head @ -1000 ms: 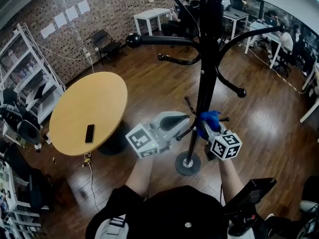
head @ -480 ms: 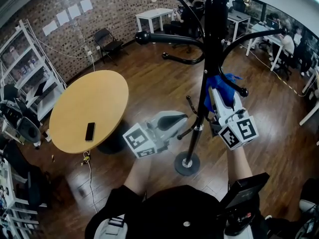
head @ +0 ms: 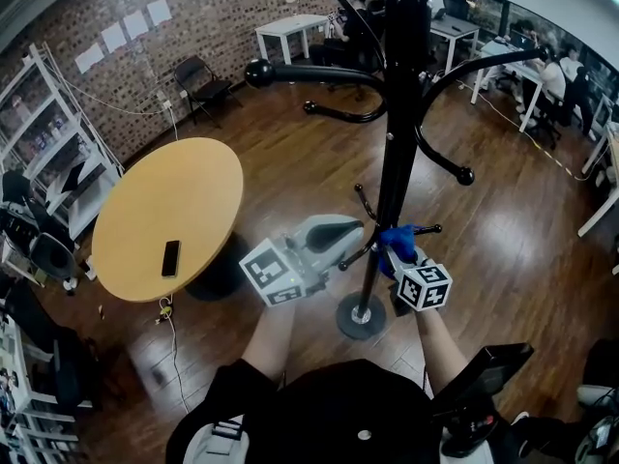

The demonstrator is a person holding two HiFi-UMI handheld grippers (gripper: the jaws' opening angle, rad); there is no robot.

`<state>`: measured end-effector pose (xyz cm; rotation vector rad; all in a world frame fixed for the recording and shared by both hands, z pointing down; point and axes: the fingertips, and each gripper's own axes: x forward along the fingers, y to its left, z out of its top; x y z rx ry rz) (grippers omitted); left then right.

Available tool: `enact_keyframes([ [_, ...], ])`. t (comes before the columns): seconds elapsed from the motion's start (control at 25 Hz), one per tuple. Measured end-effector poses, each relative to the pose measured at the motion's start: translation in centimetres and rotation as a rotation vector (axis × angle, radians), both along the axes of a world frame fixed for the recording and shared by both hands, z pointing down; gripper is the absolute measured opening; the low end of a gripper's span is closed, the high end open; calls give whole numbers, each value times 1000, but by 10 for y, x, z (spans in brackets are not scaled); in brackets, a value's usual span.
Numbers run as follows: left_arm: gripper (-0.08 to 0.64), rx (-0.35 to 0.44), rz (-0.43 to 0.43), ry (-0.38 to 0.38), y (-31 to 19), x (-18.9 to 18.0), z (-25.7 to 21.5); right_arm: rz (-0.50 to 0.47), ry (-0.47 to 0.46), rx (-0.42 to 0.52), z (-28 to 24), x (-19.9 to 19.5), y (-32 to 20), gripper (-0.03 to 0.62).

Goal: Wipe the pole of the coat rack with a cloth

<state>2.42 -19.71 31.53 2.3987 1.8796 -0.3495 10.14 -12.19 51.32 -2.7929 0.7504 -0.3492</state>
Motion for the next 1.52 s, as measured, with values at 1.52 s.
enact_keyframes([
  [1.52,-3,16,5,-10,-1,-3,4,32,-113,-47,23,-1,-4,44],
])
